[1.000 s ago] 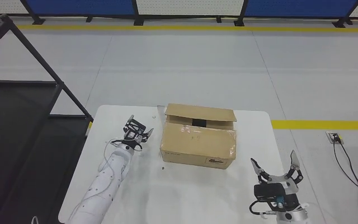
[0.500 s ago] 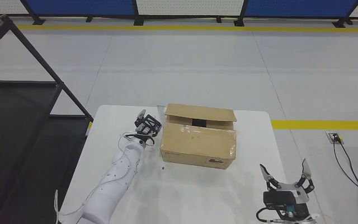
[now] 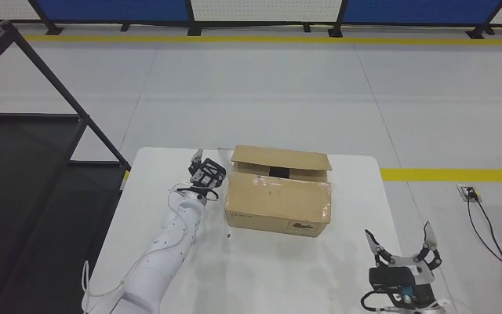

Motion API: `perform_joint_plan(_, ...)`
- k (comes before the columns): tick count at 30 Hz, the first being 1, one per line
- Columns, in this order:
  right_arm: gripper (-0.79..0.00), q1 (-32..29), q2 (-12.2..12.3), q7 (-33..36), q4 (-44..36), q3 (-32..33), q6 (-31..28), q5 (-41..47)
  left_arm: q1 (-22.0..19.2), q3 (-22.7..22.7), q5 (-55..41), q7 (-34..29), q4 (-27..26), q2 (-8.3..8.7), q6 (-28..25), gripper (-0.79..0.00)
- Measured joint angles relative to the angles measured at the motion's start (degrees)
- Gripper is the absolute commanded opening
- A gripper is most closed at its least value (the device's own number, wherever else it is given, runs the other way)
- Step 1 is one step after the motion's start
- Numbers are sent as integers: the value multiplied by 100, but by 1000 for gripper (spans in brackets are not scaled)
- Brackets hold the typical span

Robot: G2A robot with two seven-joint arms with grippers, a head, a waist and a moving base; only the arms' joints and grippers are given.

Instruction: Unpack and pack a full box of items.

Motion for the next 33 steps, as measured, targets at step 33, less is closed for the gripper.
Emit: perform_joint_plan(33, 0, 506, -11, 96, 105, -149, -497, -156, 1014, -575, -612, 1570, -426, 362, 823, 0)
